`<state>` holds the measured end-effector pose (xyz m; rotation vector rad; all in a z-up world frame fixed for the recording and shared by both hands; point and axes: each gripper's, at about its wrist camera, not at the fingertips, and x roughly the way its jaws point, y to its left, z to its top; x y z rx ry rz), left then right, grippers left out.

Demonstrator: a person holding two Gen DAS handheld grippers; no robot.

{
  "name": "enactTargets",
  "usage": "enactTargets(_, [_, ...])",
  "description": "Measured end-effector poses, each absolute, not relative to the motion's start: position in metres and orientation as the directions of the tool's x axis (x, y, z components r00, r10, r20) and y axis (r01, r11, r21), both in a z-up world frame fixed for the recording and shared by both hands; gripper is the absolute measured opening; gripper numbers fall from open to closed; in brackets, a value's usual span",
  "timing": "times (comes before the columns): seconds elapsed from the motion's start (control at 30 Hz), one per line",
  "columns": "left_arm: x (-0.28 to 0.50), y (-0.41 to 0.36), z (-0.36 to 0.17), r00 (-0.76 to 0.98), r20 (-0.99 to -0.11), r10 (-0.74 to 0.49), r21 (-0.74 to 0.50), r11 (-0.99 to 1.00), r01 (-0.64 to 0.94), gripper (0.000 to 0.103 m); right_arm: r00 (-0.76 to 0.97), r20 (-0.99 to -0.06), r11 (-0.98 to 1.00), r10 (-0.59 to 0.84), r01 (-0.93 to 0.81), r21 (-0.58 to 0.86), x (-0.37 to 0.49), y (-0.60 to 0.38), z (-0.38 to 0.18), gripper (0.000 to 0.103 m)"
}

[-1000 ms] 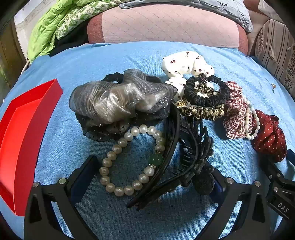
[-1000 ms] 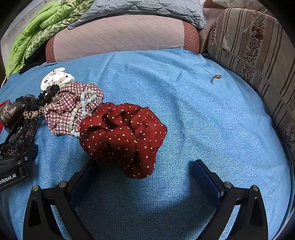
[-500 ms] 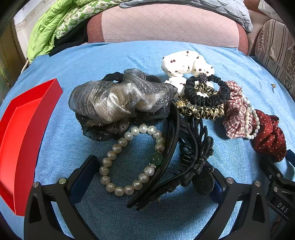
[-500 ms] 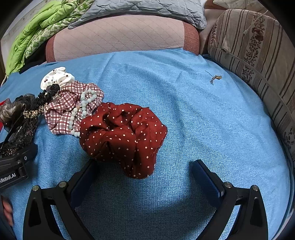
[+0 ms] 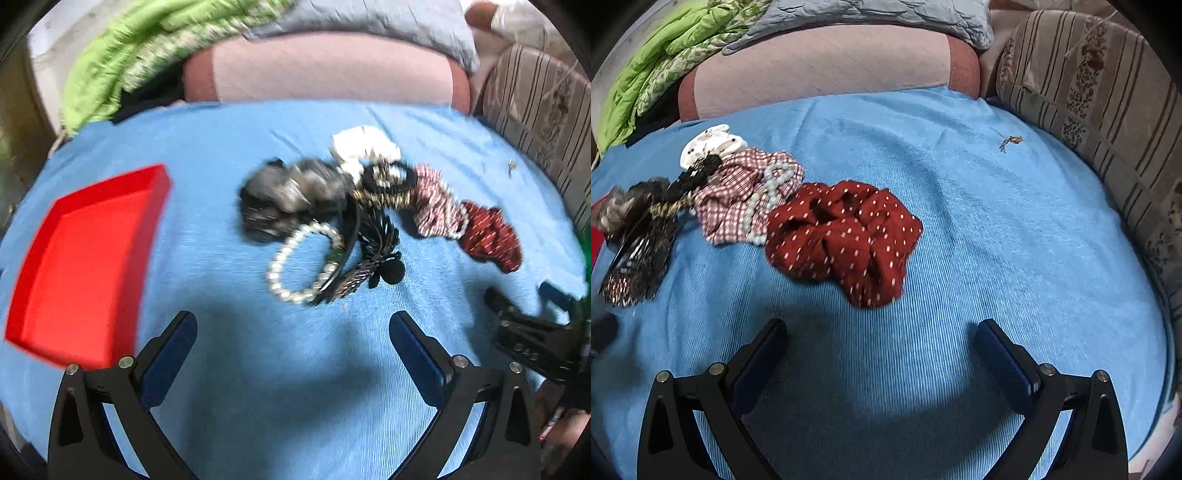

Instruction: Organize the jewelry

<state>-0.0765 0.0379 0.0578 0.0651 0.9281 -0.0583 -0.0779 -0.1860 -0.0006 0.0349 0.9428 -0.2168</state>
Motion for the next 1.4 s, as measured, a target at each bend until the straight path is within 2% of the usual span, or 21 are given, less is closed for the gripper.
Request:
enactTargets(0.17, [-0.113,0.056,0.084,0.662,-0.749,0.015,0.049,0.998,0.032,0.103,0.581,-0.803,0.973,-0.136,0.23,0.002,-0.11,-0.184,0.012,0.103])
enactTargets(0.4, [-0.155,0.075,0.114,0.716,-0.698,0.027,0.018,1.0,-0.02,0.103,0.665,-0.731,0.967,-0.153,0.253,0.027,-0.161,-0.173,0.052,0.103])
enactTargets(0.6, [-0.178,0.082,0.13,0.736,-0.677,0.019,-0.016,0.999,-0.041,0.103,0.734,-0.655,0.967,-0.182,0.256,0.018,-0.188,-0.161,0.085,0.103])
enactTargets(0.8, [-0.196,0.077,0.139,0.755,-0.655,0.015,0.0,1.0,-0.02,0.103,0.787,-0.554,0.958,-0.271,0.279,-0.072,-0.209,-0.141,0.108,0.102])
enactTargets(1.07, [-0.208,0.067,0.139,0.774,-0.634,0.014,0.039,0.999,0.014,0.103,0.798,-0.546,0.962,-0.255,0.268,-0.057,-0.218,-0.134,0.112,0.102])
enactTargets(1.4, [-0.204,0.065,0.126,0.743,-0.67,-0.004,0.034,0.999,0.037,0.103,0.782,-0.573,0.962,-0.246,0.271,-0.043,-0.218,-0.135,0.105,0.103])
